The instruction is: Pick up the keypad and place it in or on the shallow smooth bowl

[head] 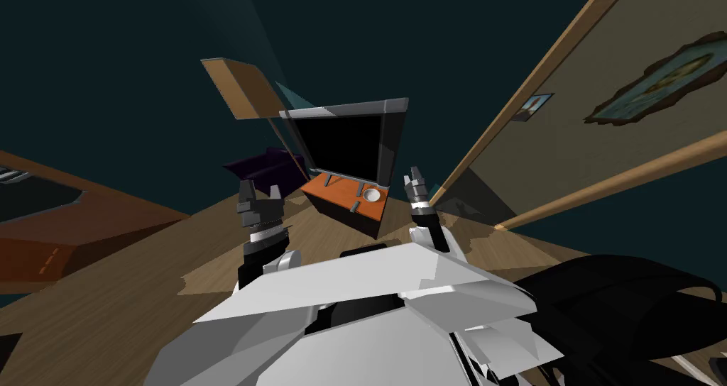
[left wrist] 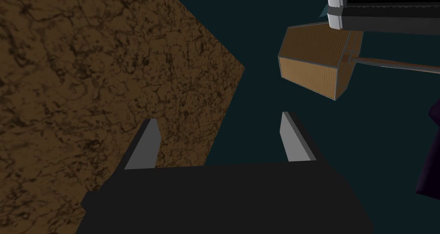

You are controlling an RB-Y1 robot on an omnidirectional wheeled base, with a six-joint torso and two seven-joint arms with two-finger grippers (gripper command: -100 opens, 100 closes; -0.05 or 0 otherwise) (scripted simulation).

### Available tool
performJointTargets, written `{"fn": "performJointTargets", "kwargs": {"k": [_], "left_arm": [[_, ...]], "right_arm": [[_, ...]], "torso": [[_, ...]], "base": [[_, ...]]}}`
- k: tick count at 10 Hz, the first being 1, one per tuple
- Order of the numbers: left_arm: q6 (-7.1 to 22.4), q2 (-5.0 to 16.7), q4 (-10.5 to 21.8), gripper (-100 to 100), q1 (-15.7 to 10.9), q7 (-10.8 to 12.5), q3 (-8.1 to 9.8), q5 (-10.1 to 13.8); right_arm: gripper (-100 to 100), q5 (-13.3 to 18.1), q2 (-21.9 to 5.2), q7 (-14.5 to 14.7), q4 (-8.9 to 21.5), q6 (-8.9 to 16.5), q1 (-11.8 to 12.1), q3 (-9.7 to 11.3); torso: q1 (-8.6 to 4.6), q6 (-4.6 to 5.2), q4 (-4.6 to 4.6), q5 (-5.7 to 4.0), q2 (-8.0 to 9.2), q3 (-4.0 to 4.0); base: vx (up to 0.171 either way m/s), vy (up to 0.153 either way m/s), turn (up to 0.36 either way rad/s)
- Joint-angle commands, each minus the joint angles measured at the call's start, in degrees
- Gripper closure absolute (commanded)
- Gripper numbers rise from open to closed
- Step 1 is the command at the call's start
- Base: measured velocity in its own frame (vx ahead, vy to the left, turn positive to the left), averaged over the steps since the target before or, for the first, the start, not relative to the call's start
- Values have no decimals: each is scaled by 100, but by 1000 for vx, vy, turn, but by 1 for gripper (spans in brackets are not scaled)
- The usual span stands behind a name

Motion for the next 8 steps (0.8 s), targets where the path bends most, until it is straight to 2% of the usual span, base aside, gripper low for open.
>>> {"fn": "performJointTargets", "kwargs": {"k": [1, 3, 6, 7, 8], "left_arm": [[0, 0, 0, 0, 0, 0, 0, 0], [0, -1, 0, 0, 0, 0, -1, 0], [0, -1, 0, 0, 0, 0, -1, 0], [0, -1, 0, 0, 0, 0, -1, 0], [0, -1, 0, 0, 0, 0, -1, 0]], "right_arm": [[-100, 189, -213, 158, 143, -38, -33, 33], [-100, 472, -429, 392, 347, -92, -83, 84], [-100, 1019, -810, 895, 772, -211, -192, 189], [-100, 1094, -810, 902, 772, -211, -192, 189], [-100, 1313, -949, 1107, 939, -260, -236, 229]], "torso": [[0, 0, 0, 0, 0, 0], [21, -2, 0, 4, 2, 1], [32, -2, 0, 7, -1, -1], [37, -1, -1, 8, -6, -3], [29, 0, -1, 7, -4, -2]], "base": [[-5, 32, 72], [-3, 72, 108], [6, 90, 123], [11, 72, 52], [-8, 60, 116]]}}
